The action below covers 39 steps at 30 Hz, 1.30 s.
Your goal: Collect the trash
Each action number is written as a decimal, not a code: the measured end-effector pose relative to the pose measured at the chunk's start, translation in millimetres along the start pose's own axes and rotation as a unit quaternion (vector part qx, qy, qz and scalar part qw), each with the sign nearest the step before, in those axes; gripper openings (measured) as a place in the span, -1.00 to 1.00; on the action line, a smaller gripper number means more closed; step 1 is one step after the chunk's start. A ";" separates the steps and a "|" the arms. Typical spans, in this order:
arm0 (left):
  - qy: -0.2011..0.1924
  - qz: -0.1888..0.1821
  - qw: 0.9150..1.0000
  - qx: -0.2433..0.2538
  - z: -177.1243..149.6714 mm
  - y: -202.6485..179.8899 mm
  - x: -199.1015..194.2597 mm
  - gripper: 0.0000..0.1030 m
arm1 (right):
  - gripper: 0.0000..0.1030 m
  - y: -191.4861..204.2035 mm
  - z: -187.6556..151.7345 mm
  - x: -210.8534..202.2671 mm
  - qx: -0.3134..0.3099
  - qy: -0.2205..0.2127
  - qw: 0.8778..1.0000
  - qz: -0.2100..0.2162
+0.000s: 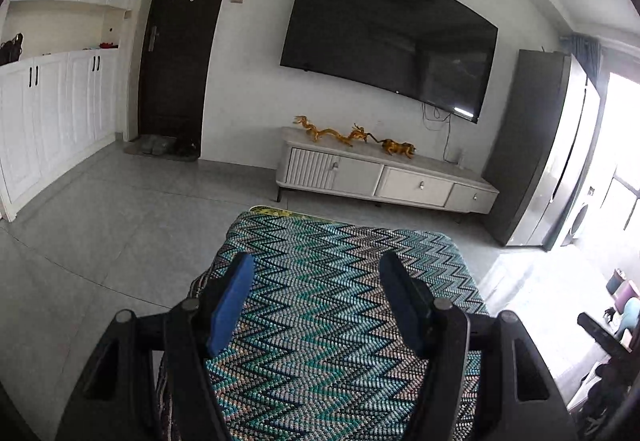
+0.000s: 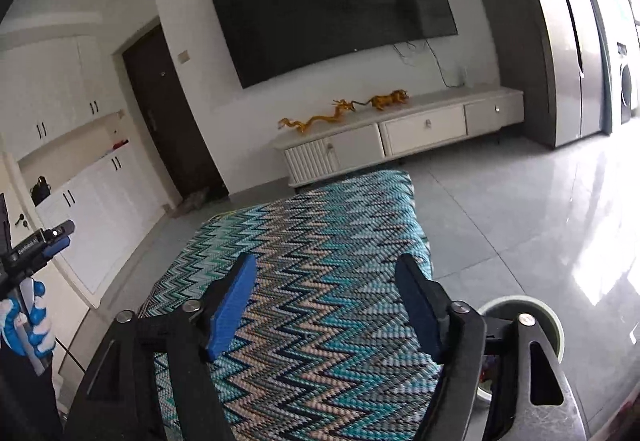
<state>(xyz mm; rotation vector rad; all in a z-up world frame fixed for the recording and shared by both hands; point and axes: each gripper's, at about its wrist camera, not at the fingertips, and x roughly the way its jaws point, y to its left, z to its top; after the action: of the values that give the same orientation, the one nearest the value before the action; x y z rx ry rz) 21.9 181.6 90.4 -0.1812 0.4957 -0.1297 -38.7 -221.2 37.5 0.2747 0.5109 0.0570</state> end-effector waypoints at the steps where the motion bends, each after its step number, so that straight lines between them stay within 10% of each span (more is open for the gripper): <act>1: -0.001 0.001 1.000 0.004 -3.9 -5.8 0.5 0.43 | 0.56 5.1 -0.3 0.5 -0.005 -0.001 1.000 -0.001; 17: -0.013 0.067 0.993 0.097 -62.5 -103.5 24.7 0.77 | 0.90 29.7 -4.5 21.9 -0.022 -0.025 0.998 -0.058; 39: 0.040 0.011 0.988 0.149 -111.9 -181.6 77.3 1.00 | 0.90 -44.3 -45.7 51.1 -0.002 0.030 0.988 -0.153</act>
<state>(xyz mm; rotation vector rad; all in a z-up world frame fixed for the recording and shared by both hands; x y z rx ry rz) 20.8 -24.2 -4.8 0.1224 0.5522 -0.1879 -17.3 -246.4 -37.1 0.1892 0.6069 -0.2328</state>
